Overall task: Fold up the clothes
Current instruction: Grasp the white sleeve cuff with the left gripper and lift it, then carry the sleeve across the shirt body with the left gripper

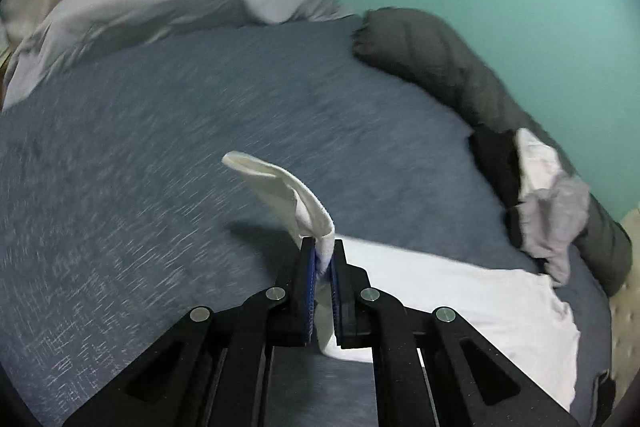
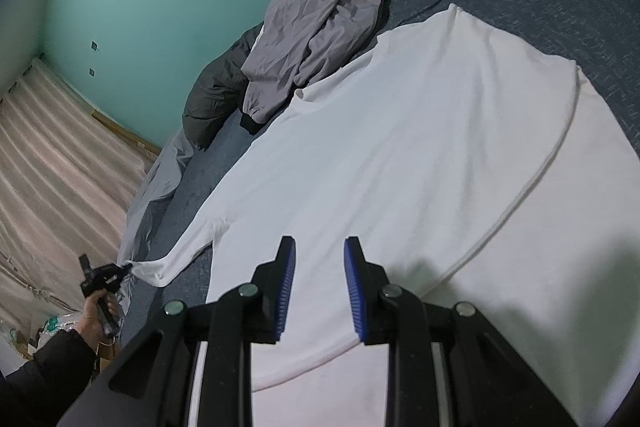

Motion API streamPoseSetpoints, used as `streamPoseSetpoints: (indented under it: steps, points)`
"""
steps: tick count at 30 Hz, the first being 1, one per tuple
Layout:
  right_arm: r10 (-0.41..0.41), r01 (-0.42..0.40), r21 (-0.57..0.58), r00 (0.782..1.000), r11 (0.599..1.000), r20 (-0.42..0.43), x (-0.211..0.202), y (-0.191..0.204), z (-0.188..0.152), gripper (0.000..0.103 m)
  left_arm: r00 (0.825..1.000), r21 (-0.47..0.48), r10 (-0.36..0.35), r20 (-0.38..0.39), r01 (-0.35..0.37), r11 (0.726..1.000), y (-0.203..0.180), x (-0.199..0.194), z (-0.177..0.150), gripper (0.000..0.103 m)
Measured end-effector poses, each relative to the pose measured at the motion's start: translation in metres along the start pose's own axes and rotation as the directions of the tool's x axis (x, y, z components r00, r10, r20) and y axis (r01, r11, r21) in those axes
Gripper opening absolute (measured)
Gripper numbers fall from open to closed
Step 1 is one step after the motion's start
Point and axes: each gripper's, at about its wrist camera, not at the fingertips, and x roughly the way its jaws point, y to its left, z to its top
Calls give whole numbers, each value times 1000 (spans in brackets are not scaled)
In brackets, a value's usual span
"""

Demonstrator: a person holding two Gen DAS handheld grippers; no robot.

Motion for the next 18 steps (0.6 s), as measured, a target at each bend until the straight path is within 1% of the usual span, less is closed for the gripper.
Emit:
streamPoseSetpoints:
  steps: [4, 8, 11, 12, 13, 14, 18]
  points:
    - [-2, 2, 26, 1000, 1000, 6, -6, -9, 4, 24, 998, 67, -65, 19, 63, 996, -51, -23, 14, 7]
    - [-15, 14, 47, 1000, 999, 7, -14, -18, 10, 24, 992, 138, -123, 16, 119, 983, -105, -44, 11, 7]
    - [-25, 25, 59, 1000, 998, 10, -22, -24, 15, 25, 985, 194, -170, 10, 165, 967, -151, -58, 10, 7]
    - [-30, 30, 62, 1000, 998, 6, -24, -27, 17, 27, 983, 213, -181, 3, 176, 961, -166, -62, 7, 7]
    - [-37, 37, 65, 999, 997, -7, -25, -30, 18, 38, 981, 231, -192, -4, 188, 955, -182, -66, 4, 7]
    - [-43, 44, 70, 999, 997, -19, -25, -32, 18, 42, 979, 250, -203, -11, 199, 948, -198, -70, 1, 7]
    - [-50, 53, 82, 998, 995, -48, -31, -44, 19, 44, 965, 310, -260, -36, 258, 915, -257, -84, -13, 7]
